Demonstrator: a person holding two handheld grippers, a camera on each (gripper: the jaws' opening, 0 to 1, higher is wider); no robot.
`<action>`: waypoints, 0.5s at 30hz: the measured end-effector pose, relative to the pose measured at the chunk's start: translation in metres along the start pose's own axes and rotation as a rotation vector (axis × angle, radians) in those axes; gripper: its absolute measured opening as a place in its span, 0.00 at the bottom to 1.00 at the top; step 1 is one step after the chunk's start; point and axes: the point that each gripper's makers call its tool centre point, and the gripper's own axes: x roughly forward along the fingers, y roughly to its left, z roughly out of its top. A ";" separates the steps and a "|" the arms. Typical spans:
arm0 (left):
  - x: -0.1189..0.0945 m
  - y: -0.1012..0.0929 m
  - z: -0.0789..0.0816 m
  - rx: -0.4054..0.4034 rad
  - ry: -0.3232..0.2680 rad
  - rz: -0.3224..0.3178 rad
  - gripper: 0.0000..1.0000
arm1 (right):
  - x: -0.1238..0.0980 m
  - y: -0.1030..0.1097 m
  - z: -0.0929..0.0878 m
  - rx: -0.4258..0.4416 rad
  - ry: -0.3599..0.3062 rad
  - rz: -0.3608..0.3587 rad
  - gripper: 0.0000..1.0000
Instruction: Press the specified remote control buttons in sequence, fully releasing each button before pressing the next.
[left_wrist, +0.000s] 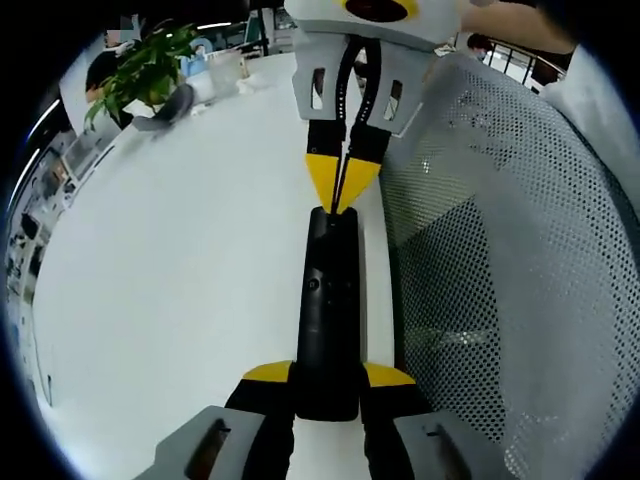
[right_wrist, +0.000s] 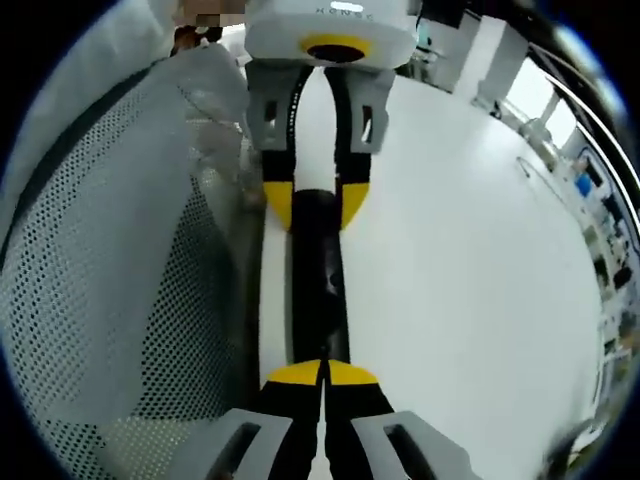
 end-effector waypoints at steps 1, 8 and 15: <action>0.000 0.000 0.000 -0.001 -0.001 0.000 0.24 | 0.000 0.000 0.000 -0.013 0.006 -0.005 0.00; 0.000 0.000 0.000 0.003 0.004 0.000 0.24 | 0.001 -0.001 -0.001 -0.034 0.031 -0.023 0.00; 0.000 0.000 0.000 -0.002 0.019 0.002 0.24 | 0.002 -0.003 0.000 0.013 0.037 -0.008 0.00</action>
